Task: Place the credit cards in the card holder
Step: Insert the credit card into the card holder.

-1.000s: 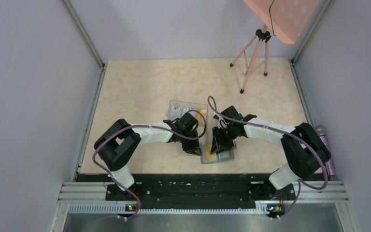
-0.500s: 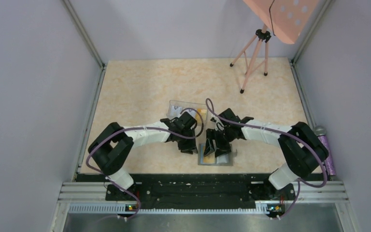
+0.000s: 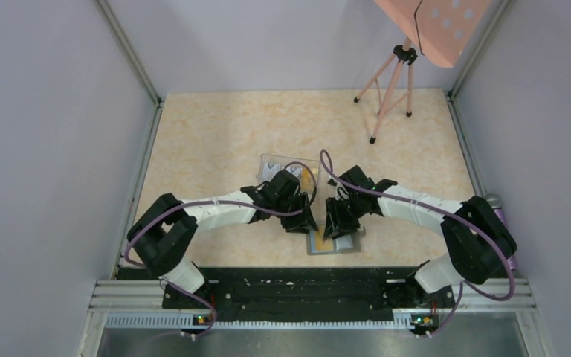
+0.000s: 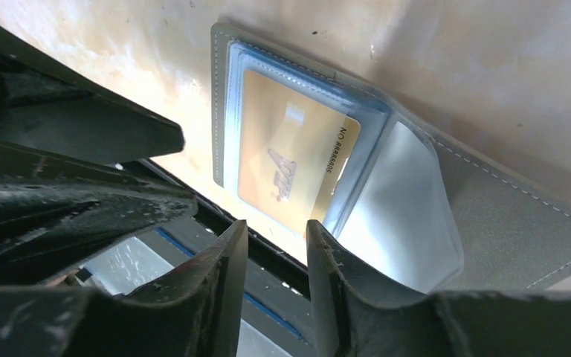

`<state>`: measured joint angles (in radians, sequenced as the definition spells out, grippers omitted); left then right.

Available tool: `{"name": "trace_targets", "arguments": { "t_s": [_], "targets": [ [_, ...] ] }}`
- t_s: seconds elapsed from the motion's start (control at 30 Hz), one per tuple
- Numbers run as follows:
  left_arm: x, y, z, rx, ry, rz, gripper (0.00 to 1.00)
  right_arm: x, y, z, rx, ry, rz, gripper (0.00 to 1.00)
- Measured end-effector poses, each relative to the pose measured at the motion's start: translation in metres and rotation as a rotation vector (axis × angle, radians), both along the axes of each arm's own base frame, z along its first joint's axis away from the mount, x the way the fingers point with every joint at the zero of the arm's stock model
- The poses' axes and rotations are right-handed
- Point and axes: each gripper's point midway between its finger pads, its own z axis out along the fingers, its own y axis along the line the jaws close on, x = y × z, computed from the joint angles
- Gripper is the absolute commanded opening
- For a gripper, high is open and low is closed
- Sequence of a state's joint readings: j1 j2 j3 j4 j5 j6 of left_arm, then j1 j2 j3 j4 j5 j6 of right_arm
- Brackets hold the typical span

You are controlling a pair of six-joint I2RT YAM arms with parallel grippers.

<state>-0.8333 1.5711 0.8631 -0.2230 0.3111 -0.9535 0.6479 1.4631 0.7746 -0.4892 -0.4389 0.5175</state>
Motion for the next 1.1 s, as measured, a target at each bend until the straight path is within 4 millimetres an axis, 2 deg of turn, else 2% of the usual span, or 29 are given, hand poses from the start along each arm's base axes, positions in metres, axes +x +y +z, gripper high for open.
{"name": "trace_targets", "arguments": {
  "t_s": [0.2, 0.37, 0.7, 1.1],
  "targets": [
    [0.001, -0.016, -0.012, -0.055, 0.047, -0.003, 0.41, 0.003, -0.002, -0.003, -0.018, -0.014, -0.008, 0.26],
    [0.000, -0.016, -0.025, -0.034, 0.073, -0.001, 0.41, 0.005, -0.005, -0.012, -0.049, -0.008, -0.016, 0.20],
    [-0.001, -0.018, -0.029, -0.039, 0.083, -0.005, 0.40, 0.001, -0.014, -0.027, -0.103, 0.017, -0.026, 0.01],
    [0.000, -0.019, -0.028, -0.046, 0.082, -0.008, 0.37, 0.000, -0.014, -0.029, -0.103, 0.022, -0.025, 0.00]
  ]
}}
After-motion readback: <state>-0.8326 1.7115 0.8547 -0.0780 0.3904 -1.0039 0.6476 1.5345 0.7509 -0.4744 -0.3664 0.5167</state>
